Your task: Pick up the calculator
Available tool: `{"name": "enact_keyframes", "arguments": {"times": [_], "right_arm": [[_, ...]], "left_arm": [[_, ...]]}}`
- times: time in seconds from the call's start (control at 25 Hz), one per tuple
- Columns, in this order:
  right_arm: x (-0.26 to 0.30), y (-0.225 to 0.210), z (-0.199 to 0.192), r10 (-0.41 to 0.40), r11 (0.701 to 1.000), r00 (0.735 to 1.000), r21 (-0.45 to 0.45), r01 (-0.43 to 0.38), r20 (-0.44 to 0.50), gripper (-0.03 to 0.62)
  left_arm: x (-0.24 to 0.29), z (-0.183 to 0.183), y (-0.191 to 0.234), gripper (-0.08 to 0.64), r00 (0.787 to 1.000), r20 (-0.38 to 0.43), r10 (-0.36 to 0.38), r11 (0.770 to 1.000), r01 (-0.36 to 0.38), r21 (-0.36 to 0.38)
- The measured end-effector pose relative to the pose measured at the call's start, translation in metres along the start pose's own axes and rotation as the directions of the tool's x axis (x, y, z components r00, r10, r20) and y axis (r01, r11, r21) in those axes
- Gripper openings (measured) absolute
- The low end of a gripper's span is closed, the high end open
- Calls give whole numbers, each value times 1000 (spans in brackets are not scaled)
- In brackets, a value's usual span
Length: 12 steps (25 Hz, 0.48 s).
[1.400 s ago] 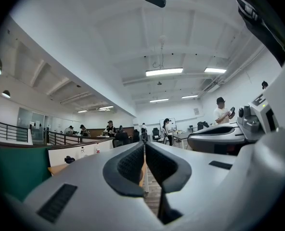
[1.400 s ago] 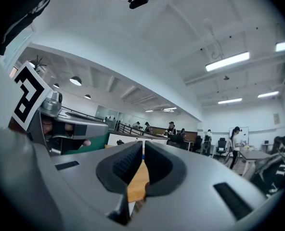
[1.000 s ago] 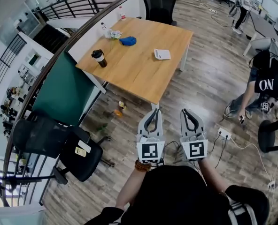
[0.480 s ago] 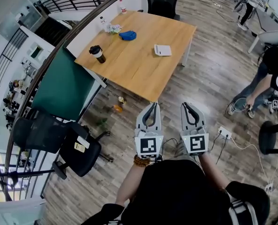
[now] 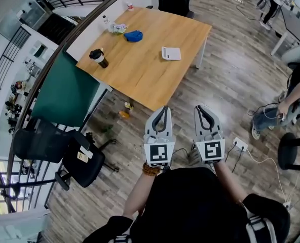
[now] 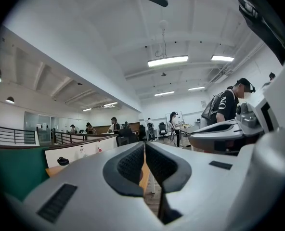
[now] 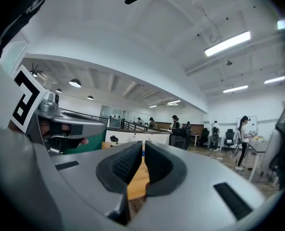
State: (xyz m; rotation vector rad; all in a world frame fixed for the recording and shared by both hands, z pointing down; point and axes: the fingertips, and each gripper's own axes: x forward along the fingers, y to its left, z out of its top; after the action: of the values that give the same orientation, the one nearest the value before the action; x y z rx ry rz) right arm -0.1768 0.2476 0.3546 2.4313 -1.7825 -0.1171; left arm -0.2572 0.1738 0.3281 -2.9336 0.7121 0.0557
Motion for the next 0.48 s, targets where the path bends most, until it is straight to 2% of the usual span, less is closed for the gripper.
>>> {"name": "enact_keyframes", "arguments": {"times": [0.16, 0.48], "right_arm": [[8, -33, -10, -3, 1000, 1000, 23, 4, -15, 21], [19, -100, -29, 2, 998, 997, 68, 3, -72, 20]], "left_arm": [[23, 5, -14, 31, 999, 21, 29, 1000, -29, 10], [77, -1, -54, 31, 1000, -12, 19, 1000, -19, 7]]}}
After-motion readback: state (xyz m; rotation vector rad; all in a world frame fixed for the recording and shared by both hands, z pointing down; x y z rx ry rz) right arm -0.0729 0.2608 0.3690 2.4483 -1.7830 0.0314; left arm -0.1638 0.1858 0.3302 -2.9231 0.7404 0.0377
